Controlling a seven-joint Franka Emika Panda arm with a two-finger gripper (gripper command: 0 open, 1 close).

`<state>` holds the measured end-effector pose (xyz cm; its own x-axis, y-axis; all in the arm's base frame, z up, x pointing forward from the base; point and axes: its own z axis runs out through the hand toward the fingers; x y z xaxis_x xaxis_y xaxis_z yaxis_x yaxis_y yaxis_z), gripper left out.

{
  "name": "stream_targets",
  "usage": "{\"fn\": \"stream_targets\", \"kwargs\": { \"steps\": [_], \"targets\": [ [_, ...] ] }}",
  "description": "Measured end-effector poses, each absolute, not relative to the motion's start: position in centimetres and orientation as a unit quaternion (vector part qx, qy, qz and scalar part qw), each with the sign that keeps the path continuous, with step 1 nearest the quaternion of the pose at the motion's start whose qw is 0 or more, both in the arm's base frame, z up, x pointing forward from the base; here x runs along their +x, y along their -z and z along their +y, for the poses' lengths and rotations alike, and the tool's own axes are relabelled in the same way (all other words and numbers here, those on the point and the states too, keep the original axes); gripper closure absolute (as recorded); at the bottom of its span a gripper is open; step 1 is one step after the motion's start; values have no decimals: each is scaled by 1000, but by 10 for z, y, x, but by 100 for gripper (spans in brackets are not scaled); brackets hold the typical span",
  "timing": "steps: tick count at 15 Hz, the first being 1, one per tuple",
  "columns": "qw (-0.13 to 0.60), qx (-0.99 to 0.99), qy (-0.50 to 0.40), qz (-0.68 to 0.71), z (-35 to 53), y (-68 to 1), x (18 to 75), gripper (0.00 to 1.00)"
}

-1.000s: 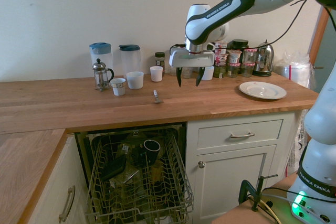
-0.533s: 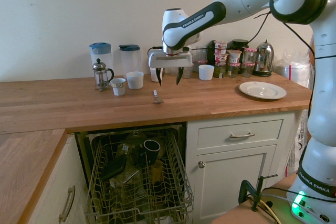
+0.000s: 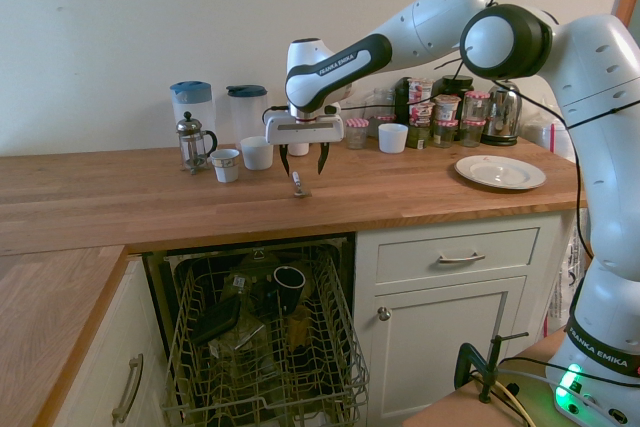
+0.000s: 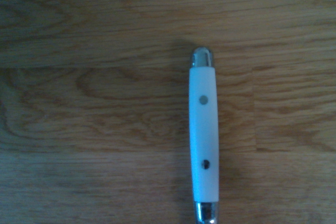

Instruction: Put the spoon in the dishwasher

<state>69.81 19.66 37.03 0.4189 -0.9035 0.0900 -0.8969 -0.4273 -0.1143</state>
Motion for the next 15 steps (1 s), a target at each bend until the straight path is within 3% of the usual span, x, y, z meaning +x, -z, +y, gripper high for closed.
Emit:
{"fn": "stream_targets", "kwargs": {
  "steps": [7, 8, 15],
  "targets": [
    [24, -843, 48, 536, 200, -345, 715, 0],
    [24, -843, 46, 536, 199, -345, 716, 100],
    [23, -843, 37, 535, 198, -340, 723, 100]
  ]
}}
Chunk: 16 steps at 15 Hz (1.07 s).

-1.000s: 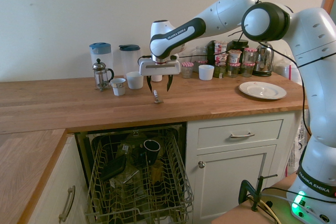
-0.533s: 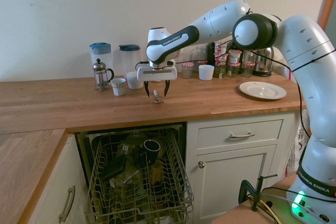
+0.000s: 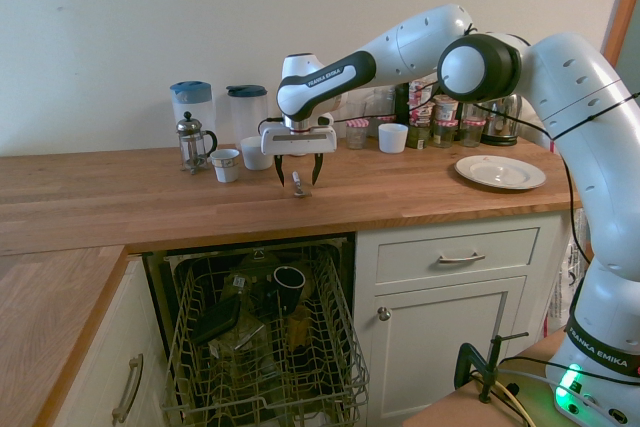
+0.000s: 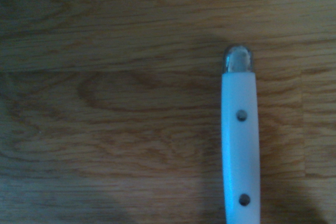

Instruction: Put the spoon in the dishwasher

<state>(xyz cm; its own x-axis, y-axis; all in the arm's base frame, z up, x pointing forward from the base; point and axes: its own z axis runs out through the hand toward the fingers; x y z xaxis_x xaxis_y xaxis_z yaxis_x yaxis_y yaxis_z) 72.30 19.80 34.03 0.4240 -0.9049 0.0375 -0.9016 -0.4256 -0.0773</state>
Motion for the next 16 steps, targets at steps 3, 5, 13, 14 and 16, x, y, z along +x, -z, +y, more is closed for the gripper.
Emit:
{"fn": "stream_targets", "kwargs": {
  "steps": [3, 5, 13, 14, 16],
  "targets": [
    [22, -845, 35, 533, 203, -340, 724, 100],
    [22, -847, 35, 530, 208, -339, 723, 100],
    [21, -846, 35, 532, 204, -339, 724, 100],
    [21, -845, 35, 532, 203, -338, 724, 100],
    [21, -846, 35, 532, 201, -338, 724, 100]
  ]
}}
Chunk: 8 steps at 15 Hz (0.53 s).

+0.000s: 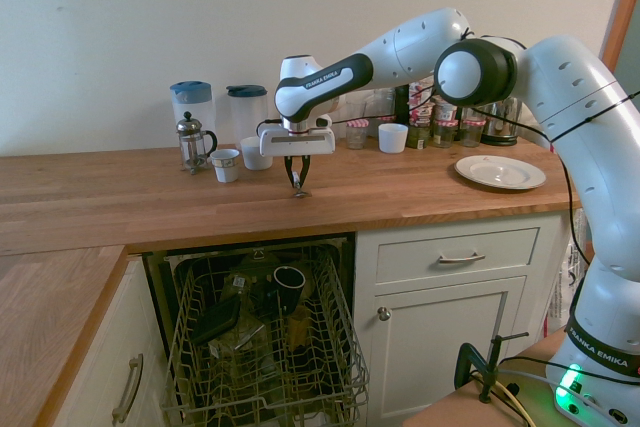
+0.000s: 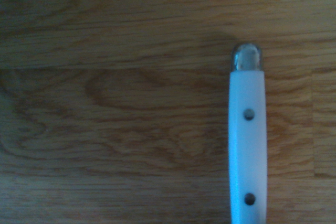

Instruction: Put the spoon in the dishwasher

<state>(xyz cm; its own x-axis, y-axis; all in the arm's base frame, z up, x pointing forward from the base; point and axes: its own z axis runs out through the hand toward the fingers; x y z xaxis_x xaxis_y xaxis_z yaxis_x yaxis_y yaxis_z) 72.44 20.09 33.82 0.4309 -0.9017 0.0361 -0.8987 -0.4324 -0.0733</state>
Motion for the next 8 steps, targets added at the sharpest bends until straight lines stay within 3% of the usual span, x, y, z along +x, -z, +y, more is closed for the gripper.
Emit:
{"fn": "stream_targets", "kwargs": {
  "steps": [8],
  "targets": [
    [21, -854, 35, 519, 194, -360, 710, 100]
  ]
}}
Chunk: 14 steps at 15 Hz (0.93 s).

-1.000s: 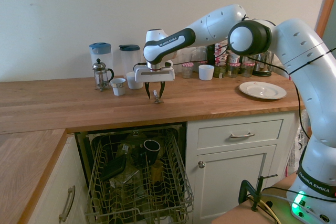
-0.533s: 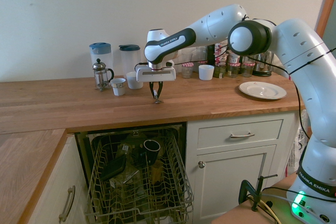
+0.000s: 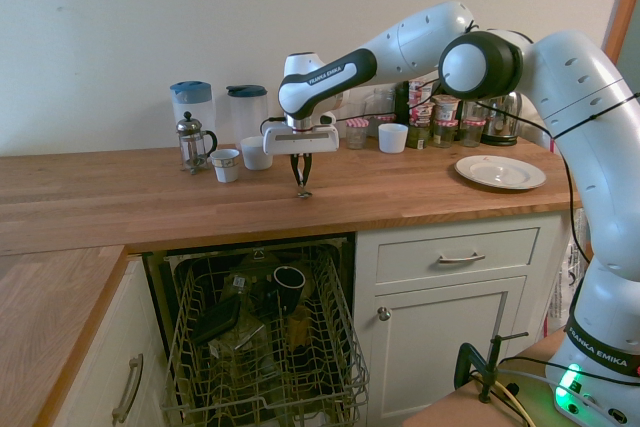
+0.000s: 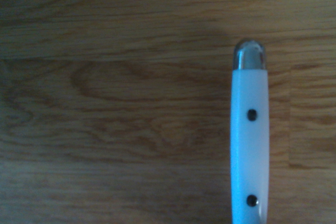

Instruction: Put the spoon in the dishwasher

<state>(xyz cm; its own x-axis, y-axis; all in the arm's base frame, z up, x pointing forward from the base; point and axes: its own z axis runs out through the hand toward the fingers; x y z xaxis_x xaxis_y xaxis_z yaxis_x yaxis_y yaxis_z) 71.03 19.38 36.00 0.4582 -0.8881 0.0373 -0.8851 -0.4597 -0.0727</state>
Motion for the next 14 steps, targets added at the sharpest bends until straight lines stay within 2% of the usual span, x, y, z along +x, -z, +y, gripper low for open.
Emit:
{"fn": "stream_targets", "kwargs": {
  "steps": [4, 7, 14],
  "targets": [
    [31, -863, 33, 503, 216, -423, 668, 100],
    [38, -874, 21, 483, 240, -445, 626, 100],
    [66, -862, -40, 500, 301, -415, 508, 100]
  ]
}}
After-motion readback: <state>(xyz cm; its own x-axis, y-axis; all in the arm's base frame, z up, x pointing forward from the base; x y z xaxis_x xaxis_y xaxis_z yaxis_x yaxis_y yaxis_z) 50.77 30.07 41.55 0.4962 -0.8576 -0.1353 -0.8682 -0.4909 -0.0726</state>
